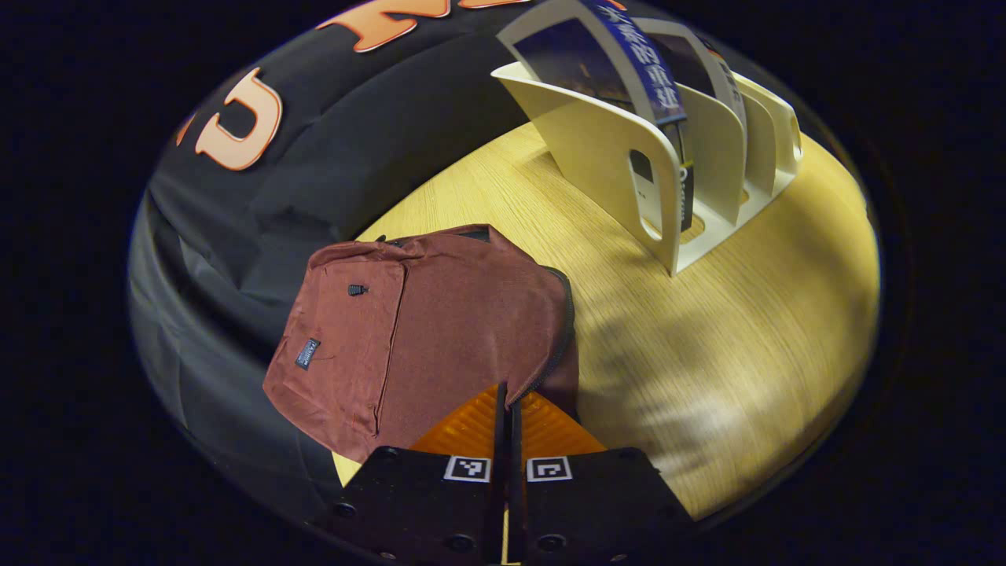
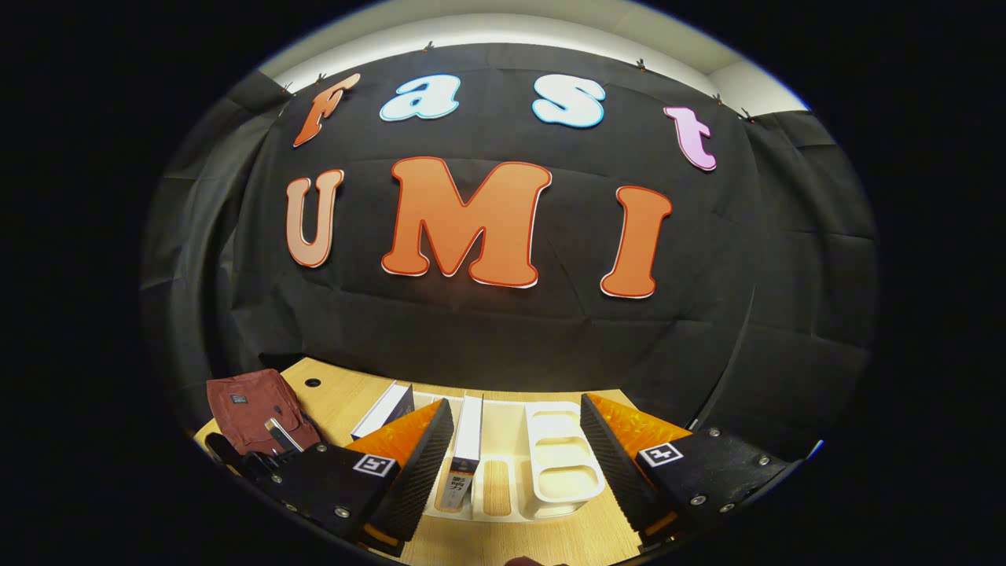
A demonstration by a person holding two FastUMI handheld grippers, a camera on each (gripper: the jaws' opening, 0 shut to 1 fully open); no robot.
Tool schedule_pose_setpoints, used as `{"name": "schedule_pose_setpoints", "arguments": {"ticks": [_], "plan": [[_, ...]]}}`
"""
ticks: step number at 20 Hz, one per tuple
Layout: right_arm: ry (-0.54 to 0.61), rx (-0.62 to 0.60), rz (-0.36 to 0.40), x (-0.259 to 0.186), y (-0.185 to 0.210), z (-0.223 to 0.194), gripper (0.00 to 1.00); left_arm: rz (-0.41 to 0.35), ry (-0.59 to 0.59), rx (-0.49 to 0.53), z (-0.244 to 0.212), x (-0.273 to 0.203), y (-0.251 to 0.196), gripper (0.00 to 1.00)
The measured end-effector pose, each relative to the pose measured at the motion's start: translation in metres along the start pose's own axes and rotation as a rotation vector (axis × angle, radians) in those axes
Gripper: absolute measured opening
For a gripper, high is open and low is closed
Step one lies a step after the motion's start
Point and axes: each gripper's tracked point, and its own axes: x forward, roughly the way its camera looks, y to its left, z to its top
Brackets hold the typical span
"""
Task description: Open the schoolbag, grab two books from the bookshelf and put them into the schoolbag.
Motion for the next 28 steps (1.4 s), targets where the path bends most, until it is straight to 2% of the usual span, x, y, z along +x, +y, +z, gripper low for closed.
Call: {"name": "schedule_pose_setpoints", "arguments": {"ticks": [6,9,12,16,20,25,28], "plan": [[0.076,-0.063,0.075,0.022,0.035,0.0,0.96,-0.156,-0.002,-0.045,0.02,-0.031,0.027,0.01],[0.11,-0.08,0.115,0.032,0.057,0.004,0.97,-0.172,-0.028,-0.053,0.036,-0.048,0.06,0.01],[0.158,-0.107,0.137,0.045,0.079,0.003,0.97,-0.232,-0.037,-0.061,0.046,-0.063,0.082,0.01],[0.28,-0.142,0.163,0.062,0.105,-0.012,0.97,-0.314,-0.046,-0.091,0.055,-0.077,0.12,0.01],[0.388,-0.181,0.149,0.079,0.119,-0.027,0.98,-0.386,-0.045,-0.087,0.063,-0.088,0.154,0.01],[0.549,-0.111,0.175,0.089,0.141,-0.044,0.98,-0.477,-0.031,-0.102,0.07,-0.092,0.187,0.01],[0.655,-0.124,0.162,0.1,0.141,-0.064,0.98,-0.5,-0.03,-0.074,0.075,-0.093,0.205,0.01]]}}
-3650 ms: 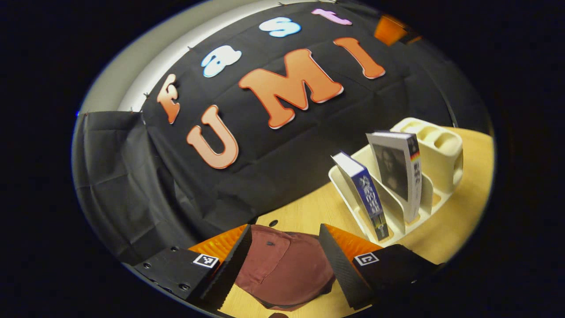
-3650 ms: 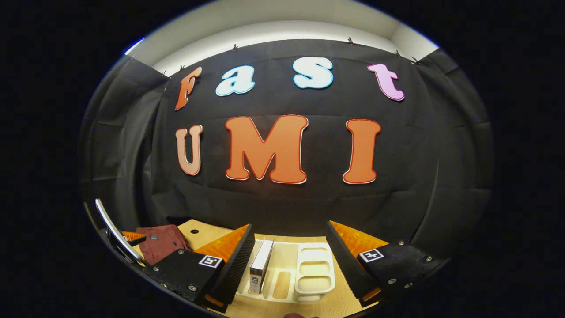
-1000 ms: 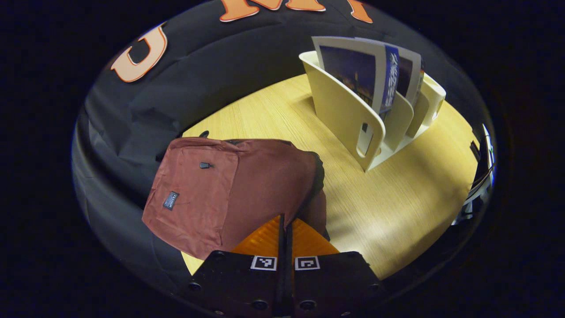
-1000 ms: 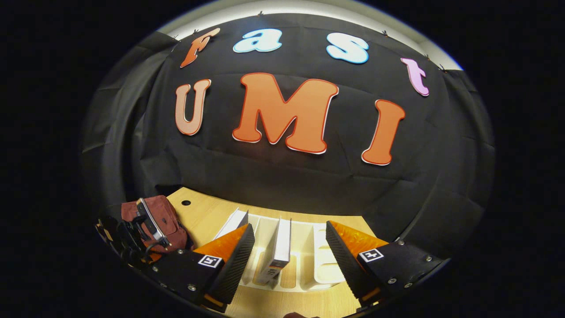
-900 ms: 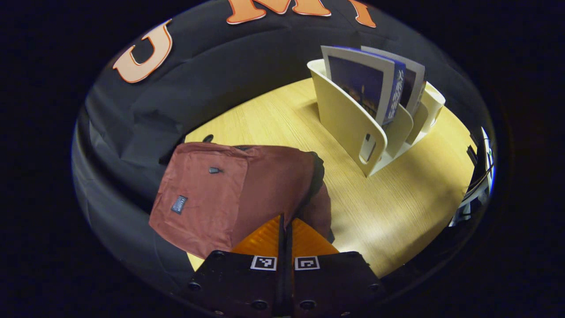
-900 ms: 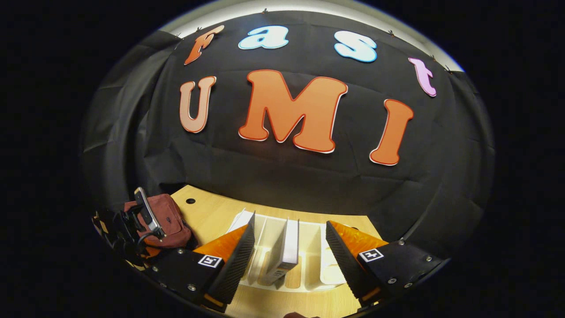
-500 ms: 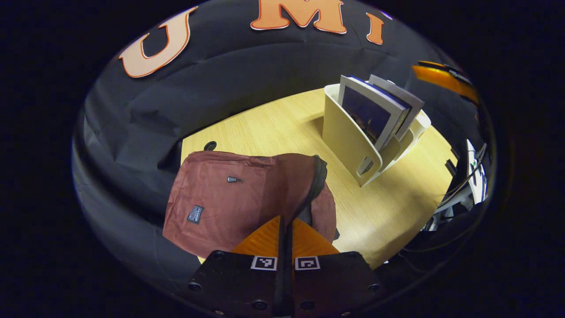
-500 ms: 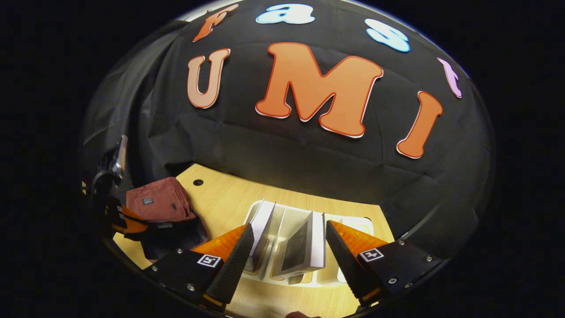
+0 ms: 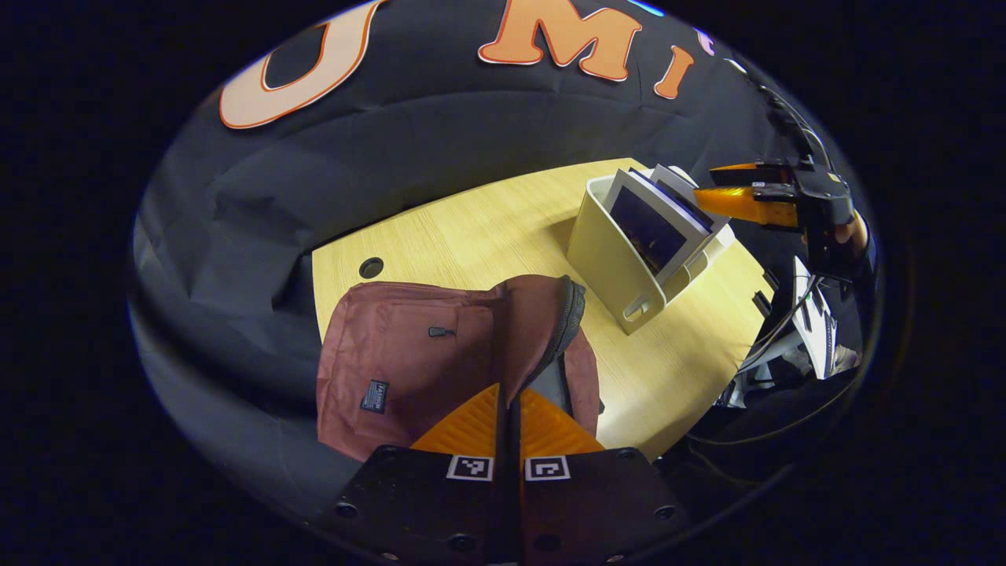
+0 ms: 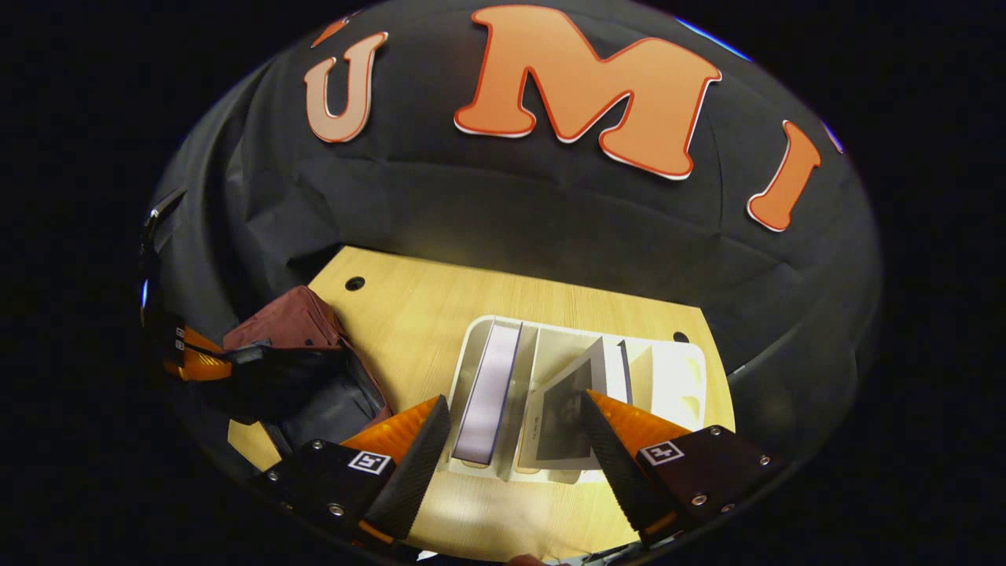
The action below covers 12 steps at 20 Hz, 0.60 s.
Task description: Open the schoolbag, grab two books from the bookshelf and put them into the schoolbag.
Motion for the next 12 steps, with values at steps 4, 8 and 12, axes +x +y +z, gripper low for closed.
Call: {"name": "schedule_pose_setpoints", "arguments": {"ticks": [4,8,12], "plan": [[0.17,0.098,0.093,0.017,0.012,-0.004,0.99,-0.024,-0.012,0.033,0.002,-0.001,0.006,0.01],[0.278,0.116,0.112,0.035,0.02,-0.006,0.99,-0.069,-0.021,0.0,-0.001,0.009,0.007,0.01],[0.404,0.169,0.126,0.059,0.031,-0.012,0.9,-0.077,-0.032,-0.009,-0.004,0.012,0.01,0.01]]}}
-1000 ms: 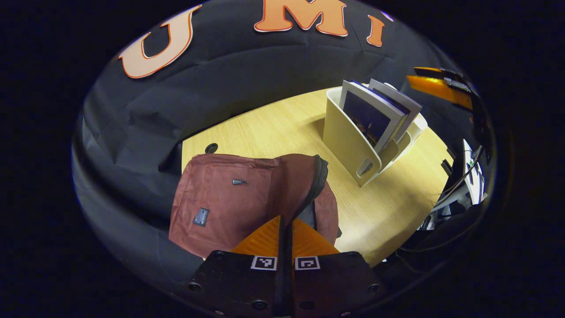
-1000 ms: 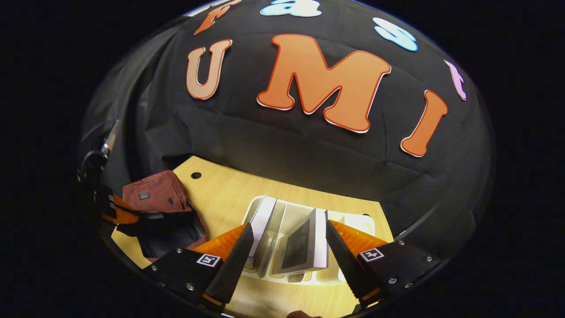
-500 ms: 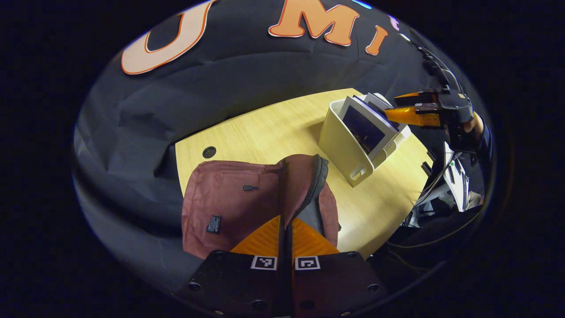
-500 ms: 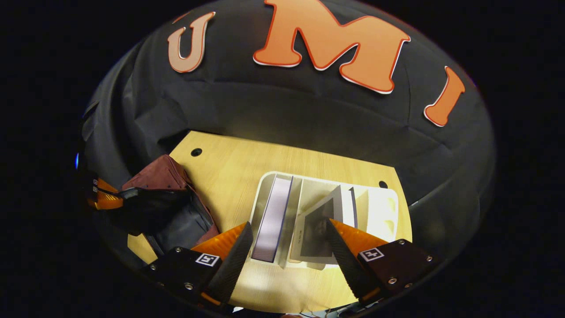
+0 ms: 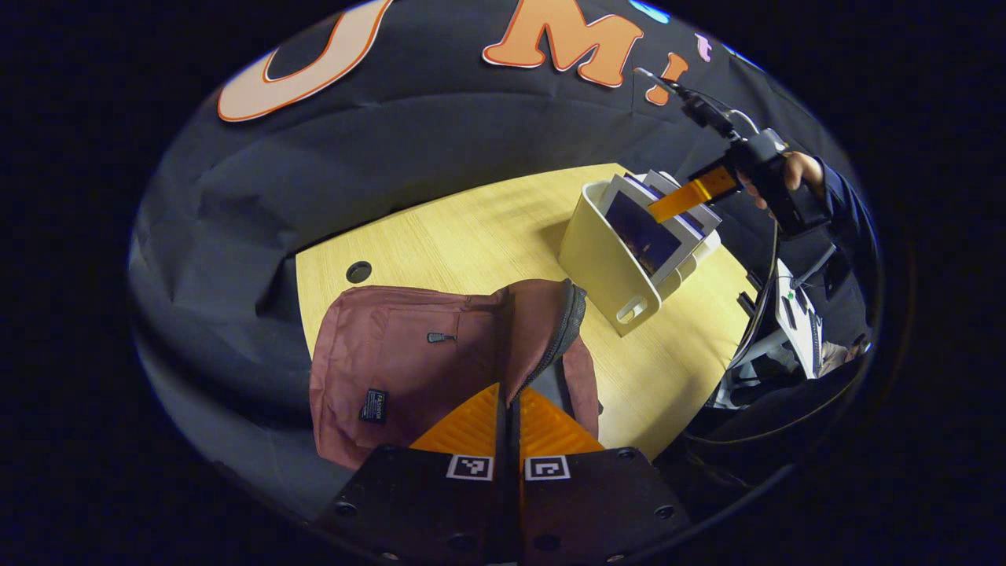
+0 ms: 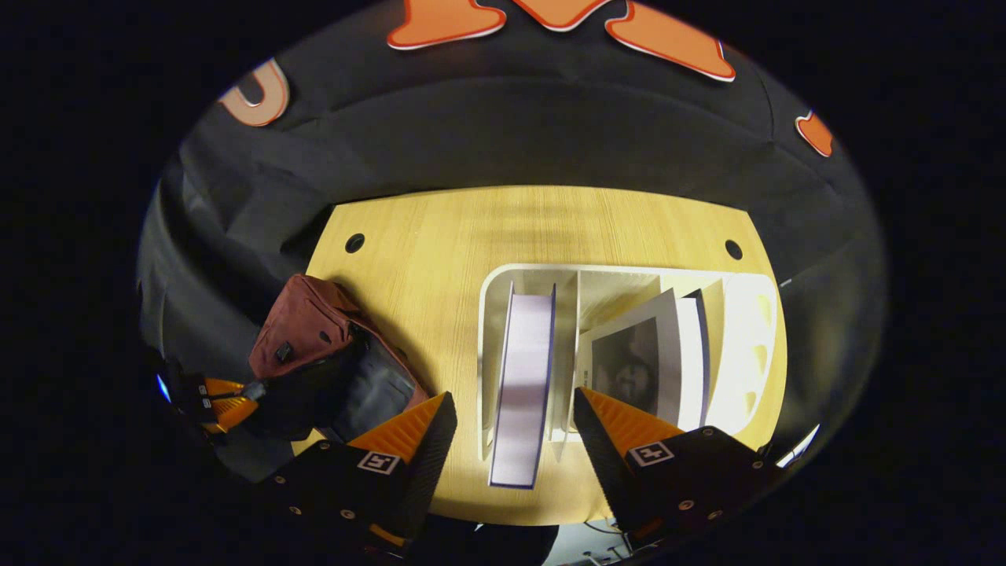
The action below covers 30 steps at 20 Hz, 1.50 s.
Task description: Open the schoolbag, grab two books from the bookshelf and put them into the schoolbag.
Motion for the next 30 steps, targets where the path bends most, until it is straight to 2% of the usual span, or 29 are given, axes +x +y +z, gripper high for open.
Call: {"name": "schedule_pose_setpoints", "arguments": {"ticks": [4,6,9,10,11,17,21,23,26,27,29,30], "plan": [[0.108,-0.006,-0.047,0.024,-0.001,-0.005,0.65,0.003,-0.006,-0.009,-0.002,0.0,0.002,0.01],[0.161,-0.019,-0.06,0.038,-0.005,-0.013,0.43,0.001,-0.007,-0.013,-0.003,0.001,0.001,0.01],[0.239,-0.028,-0.102,0.054,-0.012,-0.029,0.43,0.003,-0.008,-0.019,-0.006,0.005,0.0,0.01],[0.244,-0.004,-0.102,0.06,-0.011,-0.032,0.51,0.006,-0.008,-0.018,-0.007,0.006,-0.001,0.01],[0.262,0.005,-0.105,0.063,-0.012,-0.036,0.42,0.005,-0.006,-0.018,-0.01,0.008,-0.002,0.01],[0.276,-0.024,-0.123,0.059,-0.01,-0.042,0.42,0.007,-0.008,-0.035,-0.013,0.012,-0.005,0.01],[0.214,-0.025,-0.09,0.015,-0.015,-0.03,0.42,0.012,-0.008,-0.036,-0.013,0.011,-0.003,0.01],[0.168,-0.042,-0.108,-0.012,-0.022,-0.023,0.42,0.014,-0.003,-0.036,-0.013,0.01,-0.004,0.01],[0.104,-0.071,-0.067,-0.059,-0.016,-0.014,0.42,0.028,0.001,-0.017,-0.009,0.006,-0.005,0.01],[0.077,-0.07,-0.049,-0.073,-0.014,-0.013,0.5,0.032,0.004,-0.007,-0.008,0.004,-0.004,0.01],[0.032,-0.065,-0.006,-0.098,-0.01,-0.013,0.5,0.043,0.011,0.003,-0.004,-0.001,-0.001,0.01],[0.014,-0.056,0.015,-0.109,-0.006,-0.015,0.42,0.043,0.012,0.003,-0.001,-0.002,-0.002,0.01]]}}
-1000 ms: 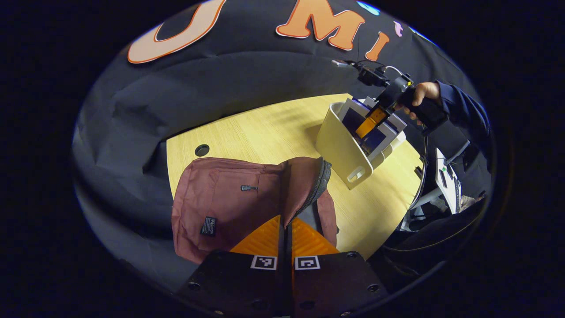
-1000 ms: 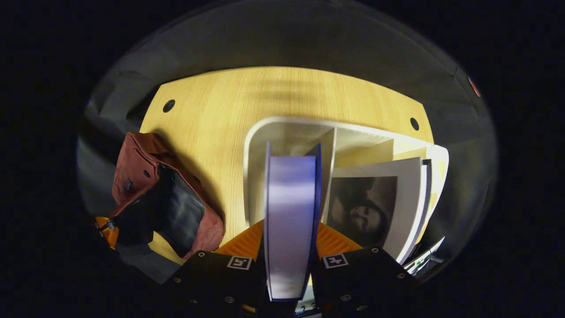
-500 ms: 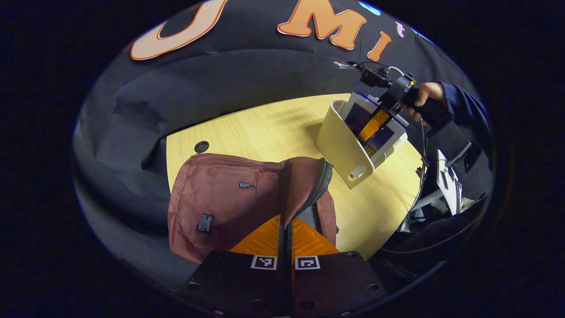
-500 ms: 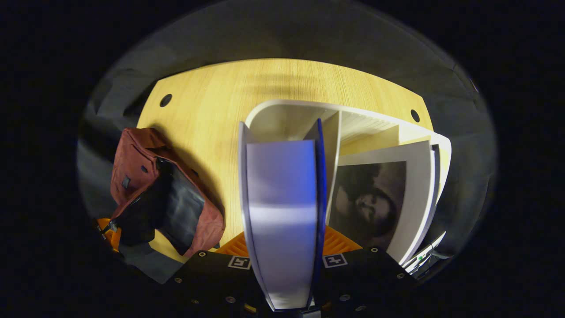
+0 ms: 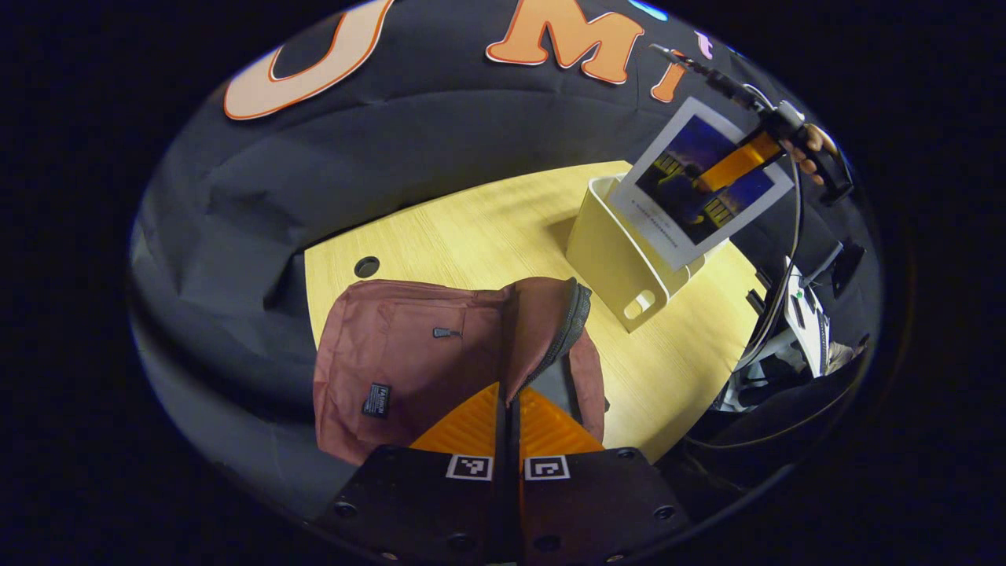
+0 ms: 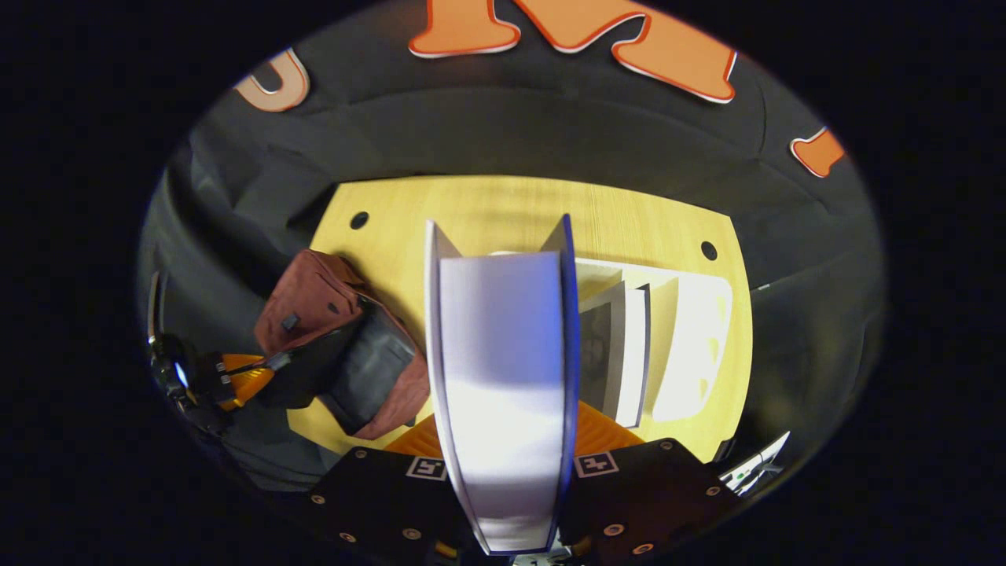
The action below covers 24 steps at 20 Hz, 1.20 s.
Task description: Open the schoolbag, grab two books from the bookshelf and put them into the schoolbag.
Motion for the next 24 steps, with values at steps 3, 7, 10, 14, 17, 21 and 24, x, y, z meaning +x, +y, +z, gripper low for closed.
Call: {"name": "schedule_pose_setpoints", "arguments": {"ticks": [3,7,10,14,17,21,24], "plan": [[-0.053,0.005,0.068,-0.023,0.015,-0.009,0.5,0.015,0.012,0.006,0.003,-0.004,0.003,0.01],[-0.09,0.041,0.164,-0.027,0.039,-0.018,0.42,0.008,0.023,0.014,0.011,-0.007,-0.004,0.01],[-0.087,0.071,0.216,-0.011,0.054,-0.029,0.41,0.018,0.033,0.011,0.015,-0.007,-0.003,0.01],[-0.087,0.124,0.298,0.004,0.077,-0.031,0.41,0.019,0.039,-0.009,0.013,-0.006,-0.004,0.01],[-0.089,0.209,0.363,0.018,0.096,-0.036,0.41,0.018,0.039,-0.031,0.012,-0.004,-0.004,0.01],[-0.066,0.344,0.456,0.054,0.134,-0.052,0.41,0.018,0.037,-0.058,0.012,-0.003,-0.006,0.01],[-0.08,0.419,0.505,0.079,0.153,-0.056,0.41,0.014,0.037,-0.063,0.013,-0.003,-0.008,0.01]]}}
